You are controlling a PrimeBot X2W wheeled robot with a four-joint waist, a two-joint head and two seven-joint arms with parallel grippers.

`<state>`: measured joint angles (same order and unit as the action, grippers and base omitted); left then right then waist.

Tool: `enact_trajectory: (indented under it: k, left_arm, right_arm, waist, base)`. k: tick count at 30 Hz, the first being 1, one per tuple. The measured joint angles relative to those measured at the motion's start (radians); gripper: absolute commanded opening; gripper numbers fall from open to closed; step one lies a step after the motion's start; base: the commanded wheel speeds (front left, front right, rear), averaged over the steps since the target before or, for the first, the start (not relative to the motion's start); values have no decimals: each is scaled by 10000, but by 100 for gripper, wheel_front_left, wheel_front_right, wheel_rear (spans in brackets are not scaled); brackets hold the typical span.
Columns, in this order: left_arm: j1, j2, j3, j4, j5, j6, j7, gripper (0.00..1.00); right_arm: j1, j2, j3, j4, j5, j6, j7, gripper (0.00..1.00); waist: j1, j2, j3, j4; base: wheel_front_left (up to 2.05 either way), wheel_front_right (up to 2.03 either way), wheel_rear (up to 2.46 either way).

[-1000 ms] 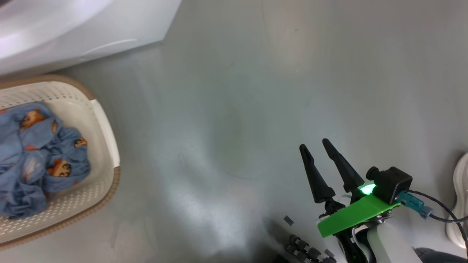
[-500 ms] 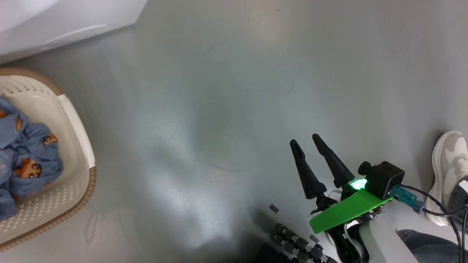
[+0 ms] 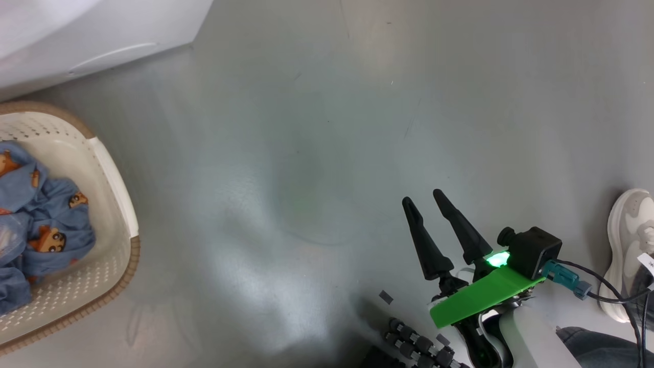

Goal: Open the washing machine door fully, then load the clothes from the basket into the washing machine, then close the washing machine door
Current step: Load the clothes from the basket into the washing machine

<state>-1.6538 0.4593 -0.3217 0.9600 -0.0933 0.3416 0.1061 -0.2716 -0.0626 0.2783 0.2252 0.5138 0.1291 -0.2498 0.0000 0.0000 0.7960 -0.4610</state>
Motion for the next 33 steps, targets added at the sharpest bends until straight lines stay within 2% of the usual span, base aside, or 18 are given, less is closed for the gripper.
enact_trajectory:
  k: [1, 11, 18, 33]
  left_arm:
    - [-13, -10, -44, 67, 0, -42, 119, 100]
    - [36, -328, -125, 581, -349, -73, 1022, 100]
    - [590, -669, -111, 573, -717, -236, 1139, 100]
    - [2919, -1392, 213, -290, -1933, -581, 336, 100]
  right_arm:
    - [1, 0, -15, 2, 0, 0, 0, 100]
    - [11, -4, -299, 52, 0, 0, 0, 100]
    - [85, -13, -531, 44, -6, 0, 0, 100]
    - [491, -368, -1106, -201, -314, 0, 0, 100]
  waist:
    - [0, 0, -17, 17]
    - [0, 0, -372, 214]
    - [-1, 0, -717, 563]
    - [0, 0, -1701, 1656]
  base:
    - [0, 0, 0]
    - [0, 0, 0]
    - [0, 0, 0]
    - [0, 0, 0]
